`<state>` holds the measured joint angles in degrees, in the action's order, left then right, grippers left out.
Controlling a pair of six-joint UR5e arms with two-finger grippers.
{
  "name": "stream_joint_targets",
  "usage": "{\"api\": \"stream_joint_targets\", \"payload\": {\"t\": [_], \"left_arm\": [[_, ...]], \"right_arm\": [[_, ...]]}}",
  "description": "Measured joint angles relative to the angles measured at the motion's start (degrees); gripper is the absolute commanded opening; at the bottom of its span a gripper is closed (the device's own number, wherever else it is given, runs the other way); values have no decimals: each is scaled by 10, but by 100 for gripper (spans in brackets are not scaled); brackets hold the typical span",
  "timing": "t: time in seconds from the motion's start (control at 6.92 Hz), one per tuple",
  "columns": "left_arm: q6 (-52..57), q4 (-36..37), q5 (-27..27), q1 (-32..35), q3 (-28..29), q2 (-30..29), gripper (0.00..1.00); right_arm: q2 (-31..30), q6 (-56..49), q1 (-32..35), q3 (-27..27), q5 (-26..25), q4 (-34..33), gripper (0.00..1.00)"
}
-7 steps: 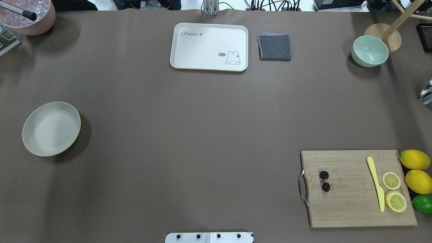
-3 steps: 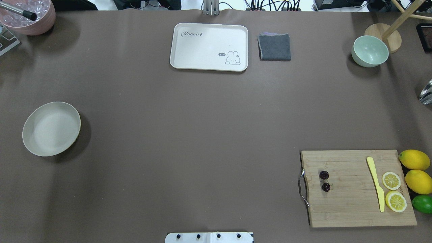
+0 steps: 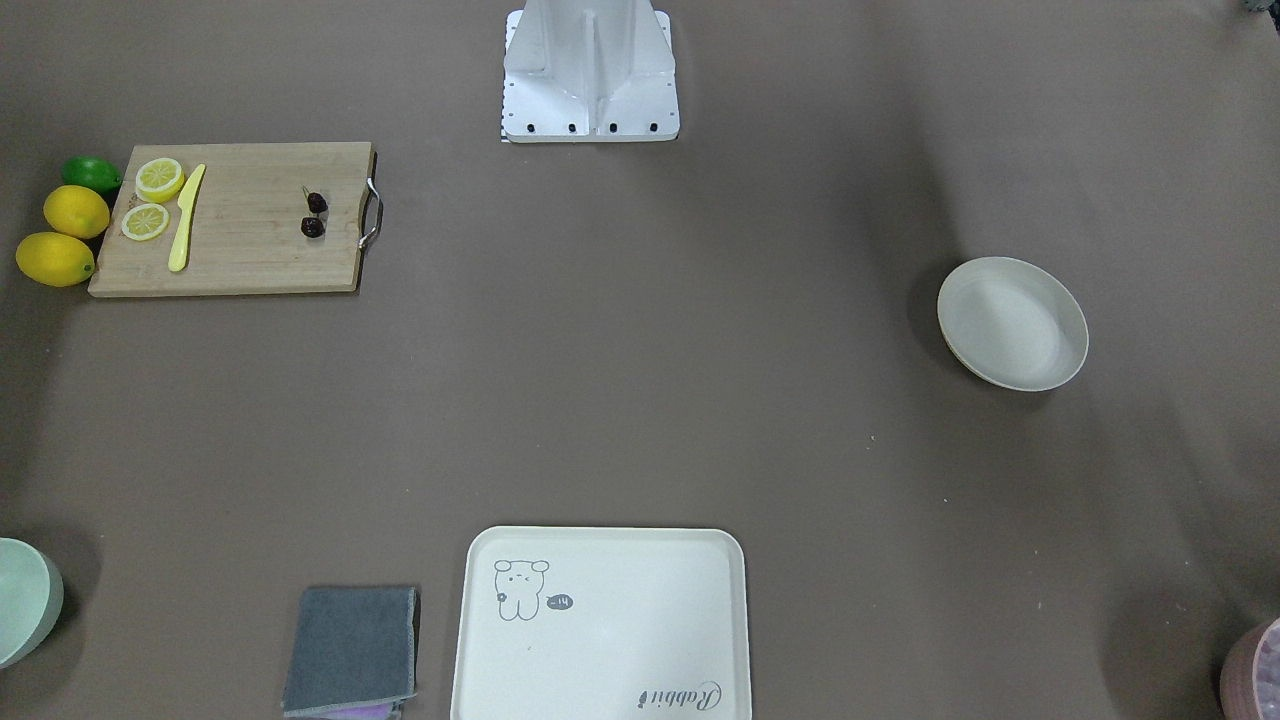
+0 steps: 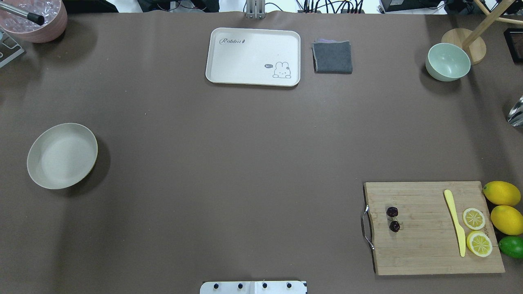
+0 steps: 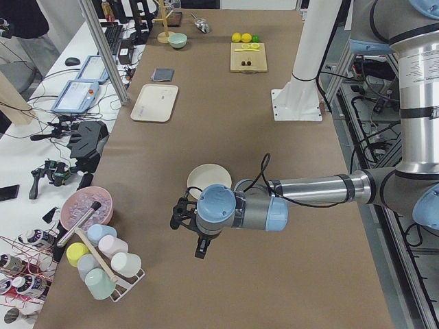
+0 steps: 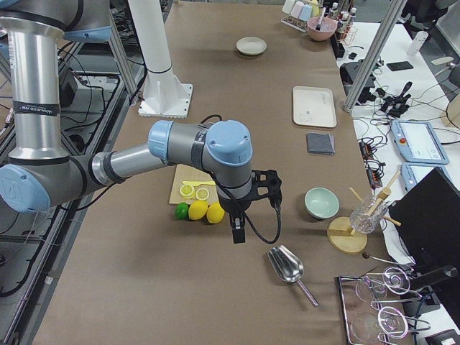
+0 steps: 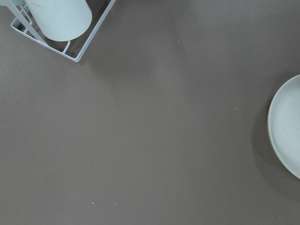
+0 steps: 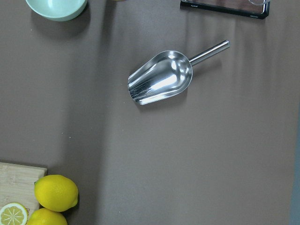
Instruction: Place red cherry on plate
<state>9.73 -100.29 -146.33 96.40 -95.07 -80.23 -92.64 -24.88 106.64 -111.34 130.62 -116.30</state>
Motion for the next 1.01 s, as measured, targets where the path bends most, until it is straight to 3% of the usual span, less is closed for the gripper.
{"api": "stream_joint_targets", "payload": {"t": [0.43,0.72,1.01], "left_arm": [[-107,-26,-77,-48,8,-8,97],[-189,-113,-60,-148,13,-22,97],[-289,-251,-12,-223,70,-53,95]], "right_arm": [[-5,-1,5,-3,-4,0,100],[-6,-4,8,-4,-7,0,100],[-9,-6,13,-7,-9,0,100]]}}
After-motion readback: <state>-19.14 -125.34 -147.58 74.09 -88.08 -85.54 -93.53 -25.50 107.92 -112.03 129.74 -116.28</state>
